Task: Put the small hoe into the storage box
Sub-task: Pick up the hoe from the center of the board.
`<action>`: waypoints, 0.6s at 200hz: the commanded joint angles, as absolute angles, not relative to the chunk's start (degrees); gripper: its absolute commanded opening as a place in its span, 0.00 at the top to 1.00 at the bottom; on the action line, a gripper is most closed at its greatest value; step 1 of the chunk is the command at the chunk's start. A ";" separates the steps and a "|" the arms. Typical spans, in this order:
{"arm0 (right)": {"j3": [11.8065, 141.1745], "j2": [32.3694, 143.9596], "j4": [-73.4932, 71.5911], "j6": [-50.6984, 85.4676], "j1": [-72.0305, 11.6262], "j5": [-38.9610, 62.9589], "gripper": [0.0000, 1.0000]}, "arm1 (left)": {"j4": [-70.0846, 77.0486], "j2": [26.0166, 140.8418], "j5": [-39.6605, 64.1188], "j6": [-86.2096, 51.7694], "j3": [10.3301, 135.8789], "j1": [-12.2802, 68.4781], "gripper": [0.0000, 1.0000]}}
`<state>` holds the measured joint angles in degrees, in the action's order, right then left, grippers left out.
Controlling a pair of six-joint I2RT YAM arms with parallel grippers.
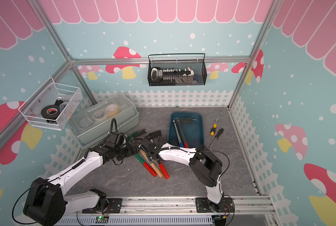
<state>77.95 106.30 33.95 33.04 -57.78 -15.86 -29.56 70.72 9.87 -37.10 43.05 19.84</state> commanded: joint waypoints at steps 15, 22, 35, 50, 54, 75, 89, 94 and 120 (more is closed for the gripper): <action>81.64 101.42 35.64 30.71 -57.28 -18.83 0.91 | -28.87 71.71 10.68 -37.27 44.16 19.28 0.01; 81.94 100.95 36.00 30.46 -57.21 -18.80 0.91 | -28.91 71.80 10.64 -37.27 44.26 19.24 0.01; 82.48 100.02 36.78 29.94 -57.07 -19.30 0.91 | -28.87 71.71 10.48 -37.27 44.30 19.31 0.01; 82.84 98.98 37.42 29.46 -56.91 -19.76 0.92 | -28.91 71.70 10.44 -37.26 44.38 19.25 0.01; 82.88 98.63 37.53 29.37 -56.91 -19.82 0.92 | -28.89 71.74 10.45 -37.27 44.47 19.25 0.01; 83.14 97.04 38.11 29.01 -56.62 -20.10 0.92 | -28.96 71.71 10.53 -37.35 44.47 19.25 0.01; 83.32 95.91 38.36 28.83 -56.50 -20.45 0.92 | -28.89 71.64 10.52 -37.35 44.43 19.25 0.01; 83.32 95.40 38.48 28.74 -56.47 -20.48 0.92 | -28.92 71.63 10.51 -37.35 44.47 19.25 0.01; 83.97 93.45 39.09 28.07 -56.34 -20.51 0.92 | -28.89 71.31 10.55 -37.33 44.38 19.29 0.01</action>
